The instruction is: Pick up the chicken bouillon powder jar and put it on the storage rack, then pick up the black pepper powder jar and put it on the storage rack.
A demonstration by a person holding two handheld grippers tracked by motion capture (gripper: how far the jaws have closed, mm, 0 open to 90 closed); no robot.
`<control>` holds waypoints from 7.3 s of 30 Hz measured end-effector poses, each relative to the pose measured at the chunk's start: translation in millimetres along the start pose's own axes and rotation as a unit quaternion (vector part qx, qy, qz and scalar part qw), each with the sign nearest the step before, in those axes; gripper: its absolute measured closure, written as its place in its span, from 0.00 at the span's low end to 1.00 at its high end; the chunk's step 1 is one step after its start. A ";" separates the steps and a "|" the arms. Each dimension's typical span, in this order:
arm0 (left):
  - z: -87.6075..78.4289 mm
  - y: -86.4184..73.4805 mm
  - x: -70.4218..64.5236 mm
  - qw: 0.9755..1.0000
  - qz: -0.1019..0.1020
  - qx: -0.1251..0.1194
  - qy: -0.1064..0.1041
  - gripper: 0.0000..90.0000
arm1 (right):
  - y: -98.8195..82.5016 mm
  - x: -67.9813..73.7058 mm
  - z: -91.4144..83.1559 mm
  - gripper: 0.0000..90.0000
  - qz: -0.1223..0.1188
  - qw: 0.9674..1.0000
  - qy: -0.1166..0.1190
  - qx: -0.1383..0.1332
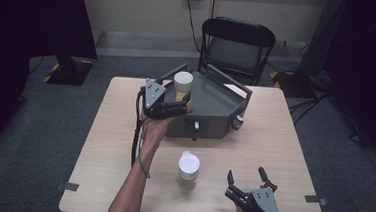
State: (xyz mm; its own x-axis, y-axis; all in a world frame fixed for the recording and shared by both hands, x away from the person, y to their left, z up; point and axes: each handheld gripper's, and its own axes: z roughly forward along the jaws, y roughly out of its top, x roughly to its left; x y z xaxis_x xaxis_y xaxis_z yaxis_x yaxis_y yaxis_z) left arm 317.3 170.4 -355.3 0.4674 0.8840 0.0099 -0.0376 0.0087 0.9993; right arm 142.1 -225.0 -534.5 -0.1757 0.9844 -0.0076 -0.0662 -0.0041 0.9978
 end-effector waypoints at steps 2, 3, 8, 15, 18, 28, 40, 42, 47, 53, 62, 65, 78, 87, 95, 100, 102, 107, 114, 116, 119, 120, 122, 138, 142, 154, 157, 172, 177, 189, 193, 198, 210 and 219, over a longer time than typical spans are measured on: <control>-3.8 -1.4 0.8 1.000 -0.001 0.000 0.003 0.00 | 0.0 0.0 0.0 0.01 0.000 1.000 0.000 0.000; -5.8 -2.2 1.7 1.000 -0.003 0.000 0.002 0.00 | 0.0 0.0 0.0 0.00 0.000 1.000 0.000 0.000; -16.1 -7.0 4.4 1.000 -0.010 -0.004 0.000 0.00 | 0.0 0.0 0.0 0.01 0.000 1.000 0.000 0.000; -31.4 -19.1 4.8 1.000 -0.011 -0.007 0.009 0.00 | 0.0 0.0 0.0 0.00 -0.001 1.000 0.000 0.000; -37.3 -26.0 6.1 1.000 -0.020 -0.011 0.009 0.00 | 0.0 0.1 0.0 0.00 0.000 1.000 0.000 0.000; -66.4 -40.1 6.1 1.000 -0.015 -0.025 0.003 0.00 | 0.0 0.1 0.0 0.00 -0.001 1.000 0.000 0.000; -99.3 -61.6 -1.7 0.999 -0.011 -0.039 0.017 0.00 | 0.0 0.4 0.0 0.01 0.000 1.000 -0.001 0.000; -105.3 -63.8 -3.3 0.999 -0.011 -0.044 0.018 0.00 | 0.0 0.4 0.0 0.01 0.000 1.000 -0.001 0.000; -121.9 -72.8 -9.1 0.998 -0.010 -0.054 0.019 0.00 | 0.0 0.4 0.0 0.01 0.000 1.000 -0.001 0.000; -133.7 -84.4 -14.4 0.998 -0.018 -0.053 0.025 0.00 | 0.0 0.5 0.0 0.01 0.000 1.000 -0.001 0.000; -142.6 -107.1 -23.0 0.999 -0.013 -0.043 0.030 0.00 | -0.1 0.6 0.0 0.01 0.000 1.000 -0.002 0.000; -144.0 -112.7 -24.9 0.999 -0.014 -0.041 0.033 0.00 | -0.1 0.6 0.0 0.01 -0.001 1.000 -0.002 0.000; -150.3 -144.8 -27.5 0.999 -0.018 -0.029 0.037 0.00 | -0.1 0.6 0.0 0.01 -0.001 1.000 -0.002 0.000; -154.3 -158.1 -33.6 0.998 -0.003 -0.026 0.057 0.00 | -0.1 0.6 0.0 0.01 -0.001 1.000 -0.001 0.000; -154.6 -166.8 -37.4 0.998 0.006 -0.020 0.067 0.00 | 0.0 0.8 0.0 0.01 -0.001 1.000 -0.002 0.000; -154.6 -169.6 -38.1 0.997 0.008 -0.015 0.069 0.00 | 0.0 1.0 0.0 0.00 -0.001 1.000 -0.003 0.000; -154.6 -170.6 -36.8 0.998 0.002 -0.009 0.068 0.00 | 0.0 1.1 0.0 0.01 -0.001 1.000 -0.003 0.000; -155.7 -172.8 -37.7 0.997 0.008 -0.016 0.071 0.00 | 0.0 1.5 -0.1 0.01 -0.001 1.000 -0.004 0.000; -154.1 -170.3 -38.5 0.997 0.006 -0.008 0.075 0.00 | 0.0 1.5 -0.1 0.01 -0.001 1.000 -0.004 0.000; -154.1 -170.2 -38.5 0.997 0.006 -0.008 0.075 0.00 | 0.0 1.5 0.0 0.00 0.000 1.000 -0.004 0.000; -154.1 -170.3 -38.6 0.997 0.006 -0.008 0.075 0.00 | 0.2 1.3 0.1 0.01 0.000 1.000 -0.004 0.001; -154.1 -170.2 -38.6 0.997 0.006 -0.008 0.075 0.00 | 0.3 1.2 0.2 0.01 0.001 1.000 -0.004 0.001; -154.1 -170.2 -38.5 0.997 0.006 -0.008 0.075 0.00 | 0.7 1.2 0.5 0.01 0.002 1.000 -0.005 0.002; -154.0 -170.2 -38.6 0.997 0.006 -0.008 0.075 0.00 | 10.0 10.1 -4.7 0.00 0.004 1.000 -0.010 -0.020; -154.0 -170.2 -38.7 0.997 0.006 -0.008 0.075 0.00 | 17.9 11.5 -6.6 0.00 0.011 1.000 0.004 -0.019; -154.0 -170.2 -39.0 0.997 0.006 -0.008 0.076 0.00 | 25.5 23.3 -6.4 0.00 0.001 0.998 0.059 -0.028; -154.0 -170.2 -39.0 0.997 0.006 -0.008 0.076 0.00 | 26.9 27.0 -5.7 0.00 0.009 0.997 0.068 -0.031; -154.0 -170.2 -39.1 0.997 0.006 -0.008 0.077 0.00 | 47.8 46.4 6.4 0.00 0.005 0.993 0.114 -0.032; -154.0 -170.2 -39.1 0.997 0.006 -0.008 0.077 0.00 | 53.9 52.0 13.3 0.00 0.005 0.990 0.135 -0.040; -154.0 -170.2 -39.0 0.997 0.006 -0.008 0.076 0.00 | 57.3 69.2 25.3 0.04 0.010 0.987 0.159 -0.023; -154.0 -170.2 -39.0 0.997 0.006 -0.008 0.076 0.00 | 55.6 73.5 27.1 0.06 0.009 0.986 0.168 -0.010; -154.0 -170.2 -39.0 0.997 0.006 -0.008 0.076 0.00 | 51.6 79.3 28.2 0.09 0.006 0.986 0.168 0.005; -154.0 -170.2 -39.0 0.997 0.006 -0.008 0.076 0.00 | 41.2 81.6 30.4 0.16 0.006 0.986 0.165 0.031; -154.0 -170.1 -39.0 0.997 0.006 -0.008 0.076 0.00 | 33.7 79.2 37.3 0.24 0.010 0.985 0.165 0.056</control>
State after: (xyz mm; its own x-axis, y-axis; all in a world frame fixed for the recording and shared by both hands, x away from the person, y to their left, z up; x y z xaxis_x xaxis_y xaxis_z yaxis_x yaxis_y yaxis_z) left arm 169.4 206.4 -531.4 0.3267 0.9450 0.0152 -0.0564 0.0034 0.9984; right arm 162.6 -140.6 -499.0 -0.4865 0.8736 0.0101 0.0464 0.0142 0.9988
